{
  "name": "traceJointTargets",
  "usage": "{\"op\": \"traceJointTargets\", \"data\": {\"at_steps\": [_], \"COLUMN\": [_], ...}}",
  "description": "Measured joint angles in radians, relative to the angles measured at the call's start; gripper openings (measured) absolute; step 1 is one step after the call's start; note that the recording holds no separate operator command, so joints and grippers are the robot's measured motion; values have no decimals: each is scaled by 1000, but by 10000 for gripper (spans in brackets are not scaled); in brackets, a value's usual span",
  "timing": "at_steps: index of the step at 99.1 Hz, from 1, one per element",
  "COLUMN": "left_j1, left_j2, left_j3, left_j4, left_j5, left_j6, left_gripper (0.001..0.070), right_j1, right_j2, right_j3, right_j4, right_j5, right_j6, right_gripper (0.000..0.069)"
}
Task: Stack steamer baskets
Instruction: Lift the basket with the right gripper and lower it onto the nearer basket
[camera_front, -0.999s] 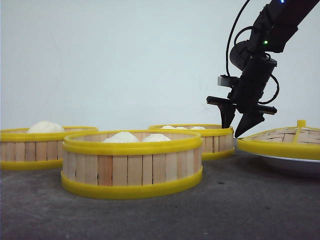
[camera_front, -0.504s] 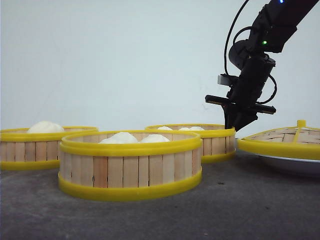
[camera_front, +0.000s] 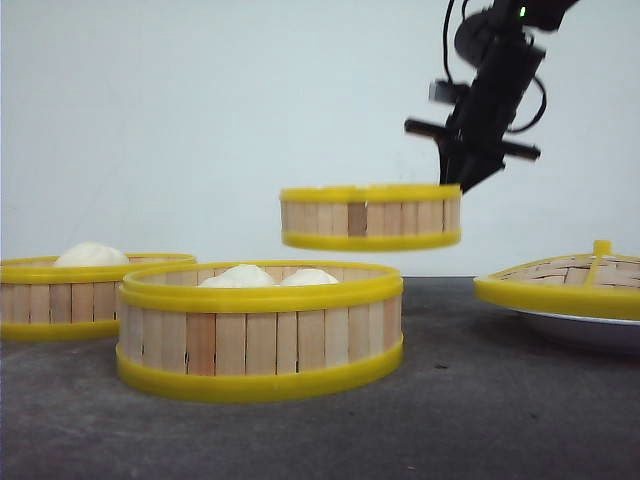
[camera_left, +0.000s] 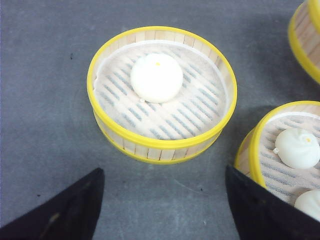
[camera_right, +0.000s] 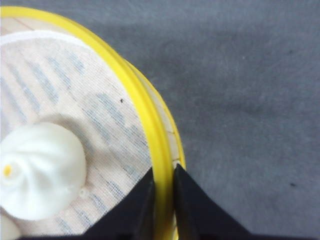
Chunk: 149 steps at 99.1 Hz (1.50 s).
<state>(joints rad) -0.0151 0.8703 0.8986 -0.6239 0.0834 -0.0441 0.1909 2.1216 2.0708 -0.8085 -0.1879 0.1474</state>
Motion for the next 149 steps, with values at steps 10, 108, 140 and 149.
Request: {"op": "traceJointTargets", "data": {"at_steps": [10,108,140,149], "left_j1": [0,0,0,0], "left_j2": [0,0,0,2], "left_j3": [0,0,0,0], "left_j4": [0,0,0,0], "left_j5": [0,0,0,0], "left_j6": [0,0,0,0], "left_gripper": [468,468,468,468], "right_j1": [8,161,254,290], "right_j2": [-66,-511,-486,-459], "right_j3": [0,-466,-600,-600], "right_j4": [-50,-76,115,159], "right_j5": [-40,-181,-114,-40], "right_j6": [-45,-222,-223,-223], "right_gripper": [34,34,34,34]}}
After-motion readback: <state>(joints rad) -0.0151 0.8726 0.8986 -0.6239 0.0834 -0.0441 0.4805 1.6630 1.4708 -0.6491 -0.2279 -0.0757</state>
